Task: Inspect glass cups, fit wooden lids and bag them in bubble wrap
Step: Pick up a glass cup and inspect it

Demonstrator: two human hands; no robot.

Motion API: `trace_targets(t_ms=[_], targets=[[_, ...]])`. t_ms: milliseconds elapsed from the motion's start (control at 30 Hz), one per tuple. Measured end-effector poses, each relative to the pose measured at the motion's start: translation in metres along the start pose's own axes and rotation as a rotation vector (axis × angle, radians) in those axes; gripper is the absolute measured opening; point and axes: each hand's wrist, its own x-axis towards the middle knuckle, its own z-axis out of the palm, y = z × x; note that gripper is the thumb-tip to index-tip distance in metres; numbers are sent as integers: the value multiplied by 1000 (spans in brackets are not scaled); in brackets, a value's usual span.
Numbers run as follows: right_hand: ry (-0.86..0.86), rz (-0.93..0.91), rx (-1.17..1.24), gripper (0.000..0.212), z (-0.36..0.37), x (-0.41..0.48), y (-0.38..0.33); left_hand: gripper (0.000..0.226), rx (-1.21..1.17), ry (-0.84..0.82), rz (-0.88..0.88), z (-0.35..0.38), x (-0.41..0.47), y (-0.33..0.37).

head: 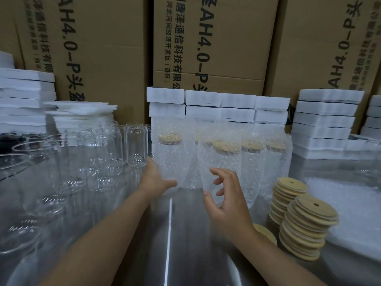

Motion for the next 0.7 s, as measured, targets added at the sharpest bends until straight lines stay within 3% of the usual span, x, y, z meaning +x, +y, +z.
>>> trace_targets(t_ms=[133, 367, 700], targets=[[0, -90, -7, 35, -2, -4, -11, 100, 375, 18, -87, -40, 12, 7], [-122, -392, -177, 30, 8, -1, -23, 86, 619, 57, 138, -91, 69, 39], [-305, -480, -247, 30, 9, -1, -18, 70, 751, 16, 13, -76, 118, 56]])
